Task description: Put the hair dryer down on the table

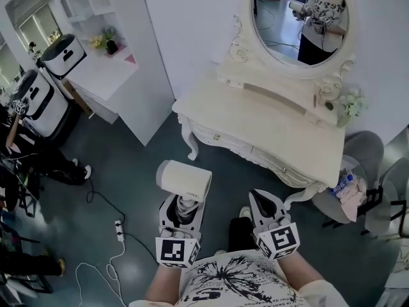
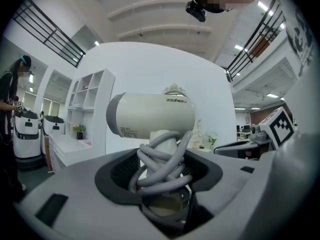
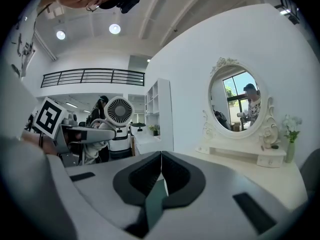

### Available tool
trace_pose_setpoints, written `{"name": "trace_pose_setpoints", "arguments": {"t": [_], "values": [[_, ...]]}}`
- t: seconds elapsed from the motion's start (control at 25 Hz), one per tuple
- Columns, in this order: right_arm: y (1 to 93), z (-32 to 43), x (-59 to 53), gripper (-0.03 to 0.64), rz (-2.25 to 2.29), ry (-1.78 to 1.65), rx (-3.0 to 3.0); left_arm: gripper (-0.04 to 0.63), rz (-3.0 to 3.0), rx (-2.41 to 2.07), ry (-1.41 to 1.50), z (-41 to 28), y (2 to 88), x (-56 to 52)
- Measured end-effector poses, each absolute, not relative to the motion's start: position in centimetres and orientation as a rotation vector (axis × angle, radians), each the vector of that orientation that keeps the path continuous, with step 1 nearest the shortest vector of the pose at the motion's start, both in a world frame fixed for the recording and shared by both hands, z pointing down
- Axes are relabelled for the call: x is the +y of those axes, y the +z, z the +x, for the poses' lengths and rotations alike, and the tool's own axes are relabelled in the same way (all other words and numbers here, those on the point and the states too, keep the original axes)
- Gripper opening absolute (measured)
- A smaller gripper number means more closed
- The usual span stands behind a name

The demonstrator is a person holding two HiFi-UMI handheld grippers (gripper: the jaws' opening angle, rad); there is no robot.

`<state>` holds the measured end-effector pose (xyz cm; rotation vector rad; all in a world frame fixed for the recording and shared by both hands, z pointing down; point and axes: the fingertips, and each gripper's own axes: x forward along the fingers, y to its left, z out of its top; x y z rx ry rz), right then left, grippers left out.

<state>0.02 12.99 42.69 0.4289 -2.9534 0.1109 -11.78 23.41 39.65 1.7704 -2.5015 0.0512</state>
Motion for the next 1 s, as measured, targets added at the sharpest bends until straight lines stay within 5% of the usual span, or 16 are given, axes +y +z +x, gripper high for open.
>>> {"name": "trace_pose_setpoints", "arguments": {"t": [1.0], "values": [[42.3, -3.8, -19.3, 0.018, 0.674, 0.144, -2.913, 0.255, 1.971, -2.334, 0.096, -16.7, 39.7, -10.7]]}}
